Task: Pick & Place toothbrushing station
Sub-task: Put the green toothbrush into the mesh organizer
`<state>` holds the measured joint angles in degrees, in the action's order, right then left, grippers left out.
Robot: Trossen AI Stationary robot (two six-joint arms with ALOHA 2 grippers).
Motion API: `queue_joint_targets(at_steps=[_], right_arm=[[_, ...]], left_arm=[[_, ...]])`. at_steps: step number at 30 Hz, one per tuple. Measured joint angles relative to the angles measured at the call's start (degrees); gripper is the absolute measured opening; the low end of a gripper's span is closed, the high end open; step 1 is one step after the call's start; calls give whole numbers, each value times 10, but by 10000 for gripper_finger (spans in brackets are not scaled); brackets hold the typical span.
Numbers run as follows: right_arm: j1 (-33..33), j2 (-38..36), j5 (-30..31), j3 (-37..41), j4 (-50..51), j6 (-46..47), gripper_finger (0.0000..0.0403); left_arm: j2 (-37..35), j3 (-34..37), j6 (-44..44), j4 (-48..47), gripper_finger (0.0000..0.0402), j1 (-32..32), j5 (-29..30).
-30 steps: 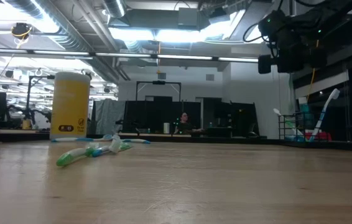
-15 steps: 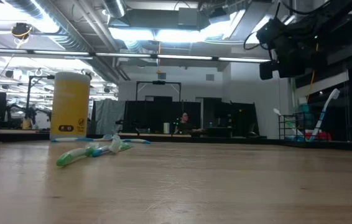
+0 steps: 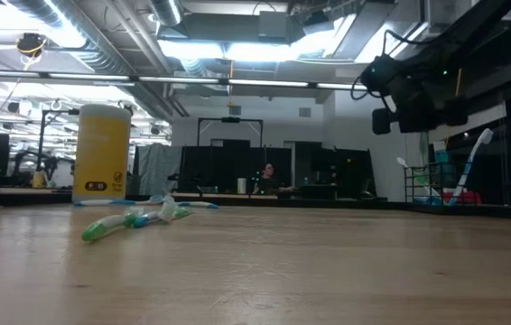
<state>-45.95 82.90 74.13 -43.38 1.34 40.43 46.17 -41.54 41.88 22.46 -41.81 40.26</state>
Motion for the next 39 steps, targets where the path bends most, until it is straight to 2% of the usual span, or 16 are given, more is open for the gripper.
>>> queue_joint_targets(at_steps=[8, 12, 16, 21, 26, 30, 35, 37, 39], right_arm=[[0, 1, -4, 0, 103, 80, 13], [1, 0, -31, 0, 129, 102, 17], [11, -1, -57, 0, 129, 99, 71], [27, -2, -59, 0, 128, 99, 137], [56, -17, -58, 0, 128, 81, 162], [116, -48, -66, 0, 118, 62, 165], [243, -77, -156, 0, 51, 14, 162], [300, -79, -229, 0, -6, -16, 158], [355, -76, -327, 0, -55, -20, 153]], left_arm=[[0, 0, 1, 0, 90, -18, 12], [0, 0, 3, 0, 90, -18, 12], [0, 0, 4, 0, 90, -18, 7], [0, 0, 0, 0, 90, -30, 7], [0, 0, -8, 0, 90, -36, 12], [0, 0, -24, 0, 90, -36, 12], [0, 0, -56, -1, 90, -36, 12], [0, 0, -70, -4, 90, -34, 16], [-2, 0, -86, -6, 90, -34, 25]])
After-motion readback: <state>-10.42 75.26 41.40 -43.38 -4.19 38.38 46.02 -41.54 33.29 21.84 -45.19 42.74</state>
